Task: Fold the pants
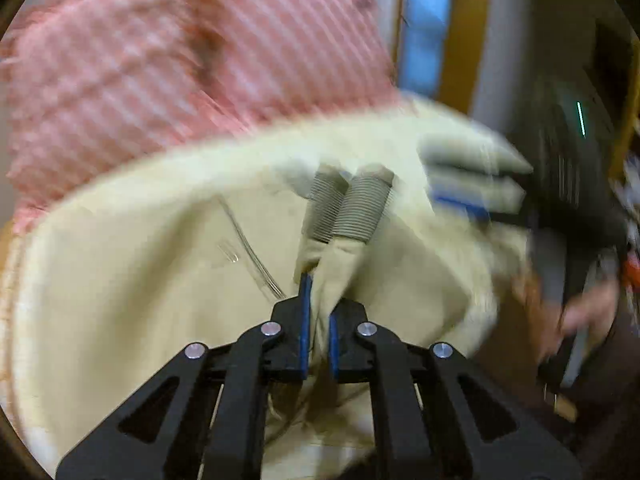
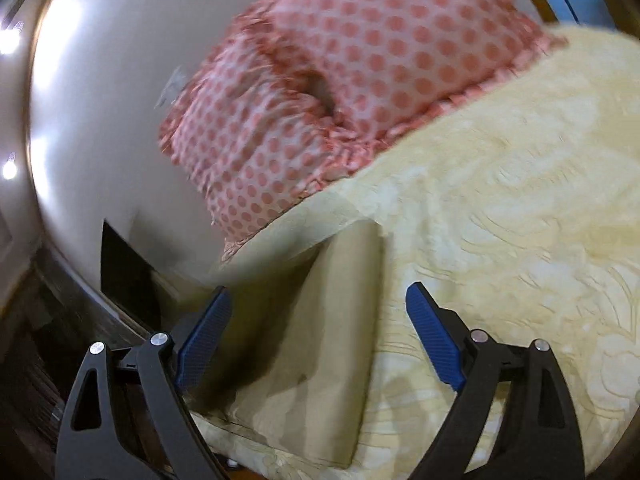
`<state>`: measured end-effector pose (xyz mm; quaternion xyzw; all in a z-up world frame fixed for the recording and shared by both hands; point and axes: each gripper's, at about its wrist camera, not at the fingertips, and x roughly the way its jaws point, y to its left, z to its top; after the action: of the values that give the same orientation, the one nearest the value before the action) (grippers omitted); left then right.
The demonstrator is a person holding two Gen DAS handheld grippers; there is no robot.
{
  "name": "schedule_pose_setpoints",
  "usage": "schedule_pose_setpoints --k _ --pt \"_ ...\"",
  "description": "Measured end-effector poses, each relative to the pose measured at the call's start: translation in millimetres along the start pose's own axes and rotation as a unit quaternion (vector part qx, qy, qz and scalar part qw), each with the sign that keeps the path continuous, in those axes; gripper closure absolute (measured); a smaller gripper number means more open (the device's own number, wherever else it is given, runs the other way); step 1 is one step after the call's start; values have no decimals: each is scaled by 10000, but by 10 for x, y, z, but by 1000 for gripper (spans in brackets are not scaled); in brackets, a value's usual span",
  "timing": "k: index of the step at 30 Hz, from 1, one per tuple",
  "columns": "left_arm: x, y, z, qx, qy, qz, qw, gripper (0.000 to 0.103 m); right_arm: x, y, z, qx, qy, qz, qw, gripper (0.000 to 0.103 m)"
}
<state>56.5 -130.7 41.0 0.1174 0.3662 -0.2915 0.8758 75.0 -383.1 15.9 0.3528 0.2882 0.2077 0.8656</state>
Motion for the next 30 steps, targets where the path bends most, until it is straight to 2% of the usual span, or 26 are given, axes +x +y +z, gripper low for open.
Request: schedule_pose_setpoints --k 2,4,6,8,9,11,14,15,16,18,20,21,22,24,26,28,29,30 --pt "-2 -115 -121 323 -136 210 9992 94 69 -66 46 199 150 105 9996 13" --pt "-248 -55 -143 291 -430 -72 9986 88 184 -54 100 170 344 132 9992 13" --pt "-499 96 -101 -105 -752 -319 9966 81 321 5 138 48 541 154 9984 13" --pt "-713 424 -60 -687 -993 -295 9922 60 505 65 182 -116 766 -22 9970 13" --pt "-803 709 -57 -1138 -1078 -90 9876 47 569 79 195 -178 836 -126 9963 13" --pt "-872 1268 -115 -1977 -1017 365 9743 46 741 78 221 -251 1042 -403 9934 15" --pt "-796 1893 -258 -2728 -629 640 9579 45 878 152 213 -549 1248 -616 9887 16" --pt "-759 2013 -289 -2845 -512 689 9548 44 937 195 190 -643 1363 -601 9868 25" --pt "-706 2145 -316 -2937 -382 694 9526 44 963 218 178 -734 1409 -619 9854 28" --pt "-617 2299 -366 -3009 -178 551 9519 40 999 294 129 -1112 1454 -737 9803 29" --pt "-469 2443 -343 -3091 47 360 9503 37 1015 269 128 -1130 1498 -784 9791 45" --pt "-407 2491 -358 -3141 143 262 9489 37 1016 226 144 -1049 1540 -729 9798 57" --pt "-342 2533 -368 -3174 215 167 9479 37 1022 168 160 -900 1641 -496 9811 73" --pt "-257 2588 -421 -3242 283 -41 9455 37 1043 76 178 -647 1713 -296 9827 77" --pt "-201 2572 -433 -3262 331 -268 9443 37 1072 69 186 -587 1717 -325 9829 73" --pt "-176 2550 -429 -3180 322 -434 9465 29 1099 64 199 -478 1740 -264 9832 69" --pt "-164 2547 -415 -3162 321 -463 9470 29 1116 78 195 -517 1771 -226 9826 68" --pt "-152 2541 -407 -3158 327 -481 9471 46 1147 80 192 -474 1838 -109 9818 75"
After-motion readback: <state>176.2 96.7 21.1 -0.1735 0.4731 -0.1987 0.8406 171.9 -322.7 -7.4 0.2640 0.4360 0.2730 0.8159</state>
